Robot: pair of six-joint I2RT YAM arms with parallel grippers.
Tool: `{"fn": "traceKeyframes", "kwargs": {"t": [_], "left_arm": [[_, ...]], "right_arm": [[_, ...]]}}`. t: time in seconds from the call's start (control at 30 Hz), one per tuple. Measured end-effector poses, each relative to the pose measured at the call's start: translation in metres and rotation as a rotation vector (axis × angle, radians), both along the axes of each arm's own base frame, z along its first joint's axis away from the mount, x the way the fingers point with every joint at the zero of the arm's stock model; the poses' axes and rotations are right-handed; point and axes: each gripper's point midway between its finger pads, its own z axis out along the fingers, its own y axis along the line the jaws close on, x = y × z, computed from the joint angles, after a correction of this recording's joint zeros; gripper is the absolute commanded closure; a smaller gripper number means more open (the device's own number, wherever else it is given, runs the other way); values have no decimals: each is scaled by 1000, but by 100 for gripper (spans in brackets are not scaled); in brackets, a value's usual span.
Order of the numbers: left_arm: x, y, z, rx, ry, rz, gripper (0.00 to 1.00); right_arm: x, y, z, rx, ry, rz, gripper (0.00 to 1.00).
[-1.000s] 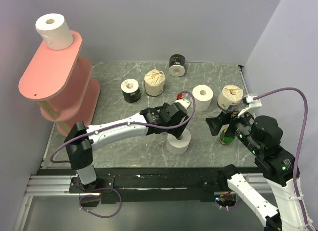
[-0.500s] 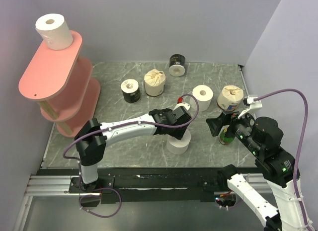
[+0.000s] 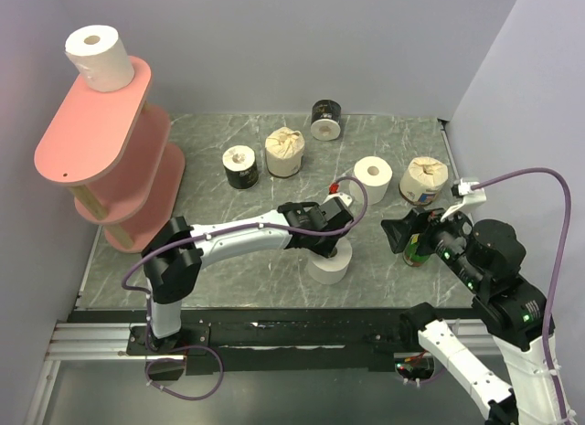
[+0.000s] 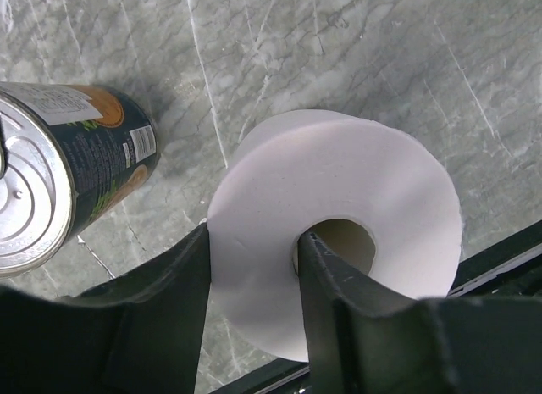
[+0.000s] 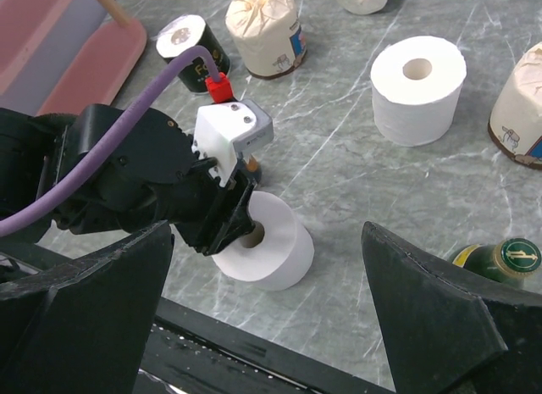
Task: Place and organize the paper towels onto the shelf
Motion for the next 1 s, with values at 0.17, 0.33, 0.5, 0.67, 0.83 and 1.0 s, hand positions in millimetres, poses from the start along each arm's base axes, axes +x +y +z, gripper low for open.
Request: {"fn": "traceKeyframes", "kwargs": {"t": [0.17, 0.33, 0.5, 0.67, 0.83, 1.0], "left_arm": [[-1, 1, 0, 1, 3, 0, 64], [-6, 12, 10, 16, 9, 0, 65], [-7, 28, 51, -13, -44, 16, 63], [9, 47, 119, -66, -178, 78, 65], [44, 89, 184, -127, -319, 206, 63], [88, 170, 240, -133, -458, 401, 62]], "right_arm": [[-1, -1, 1, 0, -5, 0, 0], [-2, -1, 1, 0, -7, 0, 0], [-2, -1, 1, 1, -7, 0, 0], [-2, -1, 1, 4, -6, 0, 1], [-3, 0, 2, 12, -5, 2, 1], [-5, 1, 3, 30, -6, 7, 0]]}}
